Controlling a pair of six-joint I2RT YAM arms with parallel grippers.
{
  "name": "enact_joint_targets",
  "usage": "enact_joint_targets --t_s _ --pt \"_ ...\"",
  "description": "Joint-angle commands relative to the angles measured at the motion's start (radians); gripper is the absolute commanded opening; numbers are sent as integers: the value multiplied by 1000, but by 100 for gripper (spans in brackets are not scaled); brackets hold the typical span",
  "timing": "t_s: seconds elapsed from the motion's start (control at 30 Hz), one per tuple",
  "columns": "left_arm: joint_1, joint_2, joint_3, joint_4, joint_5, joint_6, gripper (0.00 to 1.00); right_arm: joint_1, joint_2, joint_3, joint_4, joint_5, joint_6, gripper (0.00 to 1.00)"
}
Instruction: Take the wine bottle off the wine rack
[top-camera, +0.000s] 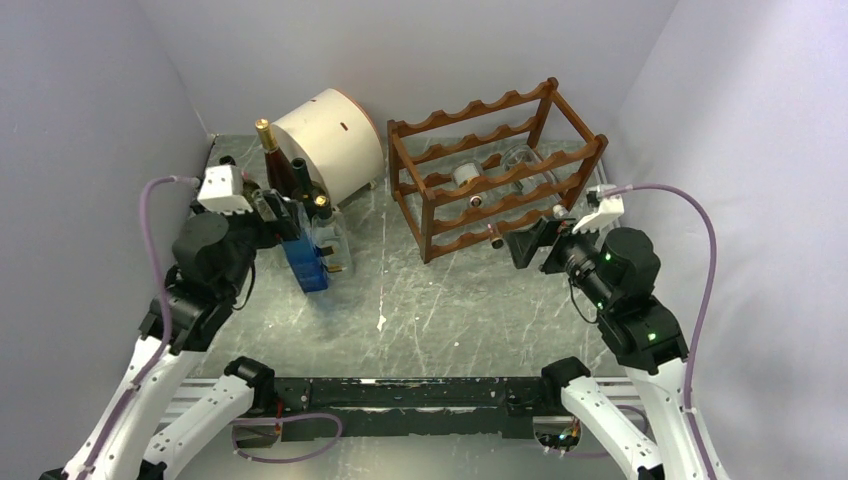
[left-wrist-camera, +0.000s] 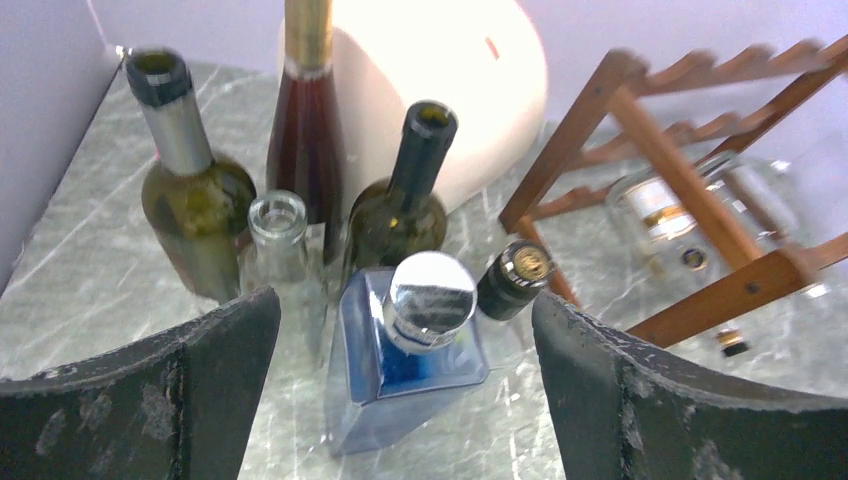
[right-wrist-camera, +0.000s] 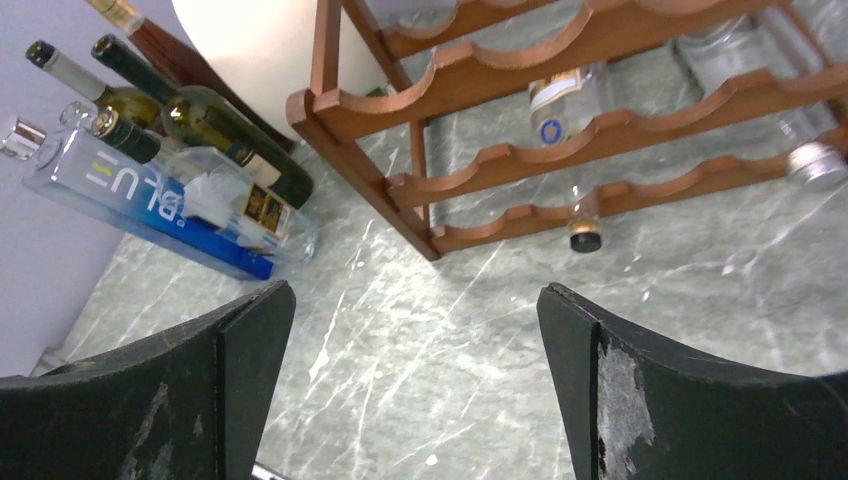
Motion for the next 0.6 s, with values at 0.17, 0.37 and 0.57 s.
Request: enact_joint_targets --t_s 0.17,0.37,0.57 --pt "5 23 265 -3 202 97 99 6 12 151 -42 100 -167 100" --pt "5 64 422 170 368 202 96 6 -15 272 -9 74 -217 100" --pt "5 29 416 339 368 212 97 6 2 360 -8 137 -206 100"
